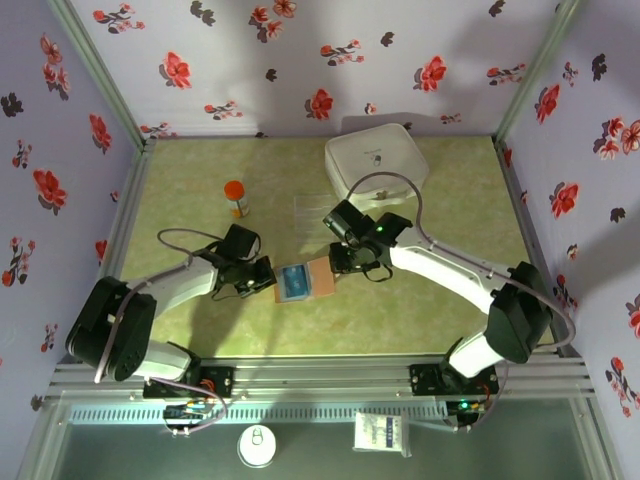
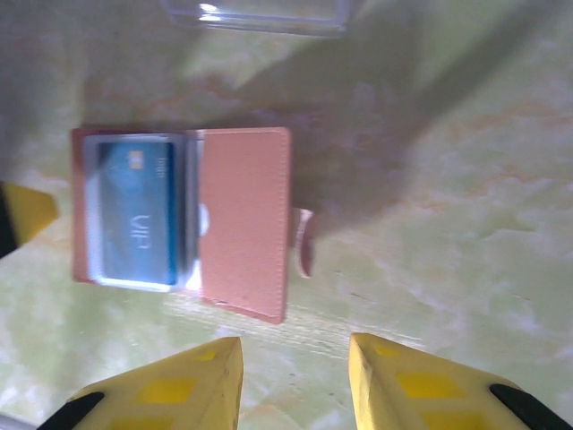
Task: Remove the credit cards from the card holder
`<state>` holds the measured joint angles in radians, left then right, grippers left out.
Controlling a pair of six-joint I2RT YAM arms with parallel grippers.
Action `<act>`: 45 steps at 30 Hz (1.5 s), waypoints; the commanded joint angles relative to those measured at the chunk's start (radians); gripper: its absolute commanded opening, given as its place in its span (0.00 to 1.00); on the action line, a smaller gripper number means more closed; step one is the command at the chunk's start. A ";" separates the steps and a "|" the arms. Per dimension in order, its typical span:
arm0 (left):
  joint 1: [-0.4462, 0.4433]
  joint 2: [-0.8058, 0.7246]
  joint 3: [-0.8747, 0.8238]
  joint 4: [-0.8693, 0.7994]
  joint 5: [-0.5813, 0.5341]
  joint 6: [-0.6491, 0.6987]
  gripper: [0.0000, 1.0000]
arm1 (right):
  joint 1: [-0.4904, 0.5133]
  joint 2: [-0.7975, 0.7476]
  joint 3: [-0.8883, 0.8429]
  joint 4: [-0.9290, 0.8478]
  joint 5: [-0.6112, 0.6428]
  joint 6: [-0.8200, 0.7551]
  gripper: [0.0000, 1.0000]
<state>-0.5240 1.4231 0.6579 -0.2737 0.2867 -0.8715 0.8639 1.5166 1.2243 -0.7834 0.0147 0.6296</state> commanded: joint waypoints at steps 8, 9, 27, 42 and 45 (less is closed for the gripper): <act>-0.006 0.104 0.070 -0.025 -0.028 0.085 0.00 | 0.027 0.064 -0.026 0.138 -0.114 0.038 0.37; -0.005 0.117 0.075 -0.021 -0.024 0.088 0.00 | 0.027 0.070 -0.026 0.139 -0.112 0.040 0.37; -0.006 0.025 0.059 0.001 0.020 0.088 0.00 | 0.026 0.194 0.007 0.120 -0.051 0.043 0.37; -0.018 0.045 0.107 0.016 0.092 0.091 0.00 | -0.028 0.309 0.001 0.150 -0.040 -0.003 0.39; -0.019 0.050 0.108 0.020 0.094 0.093 0.00 | -0.044 0.339 0.012 0.156 -0.063 -0.016 0.39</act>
<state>-0.5369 1.4597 0.7403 -0.2607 0.3584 -0.7971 0.8345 1.8263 1.2167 -0.6319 -0.0463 0.6415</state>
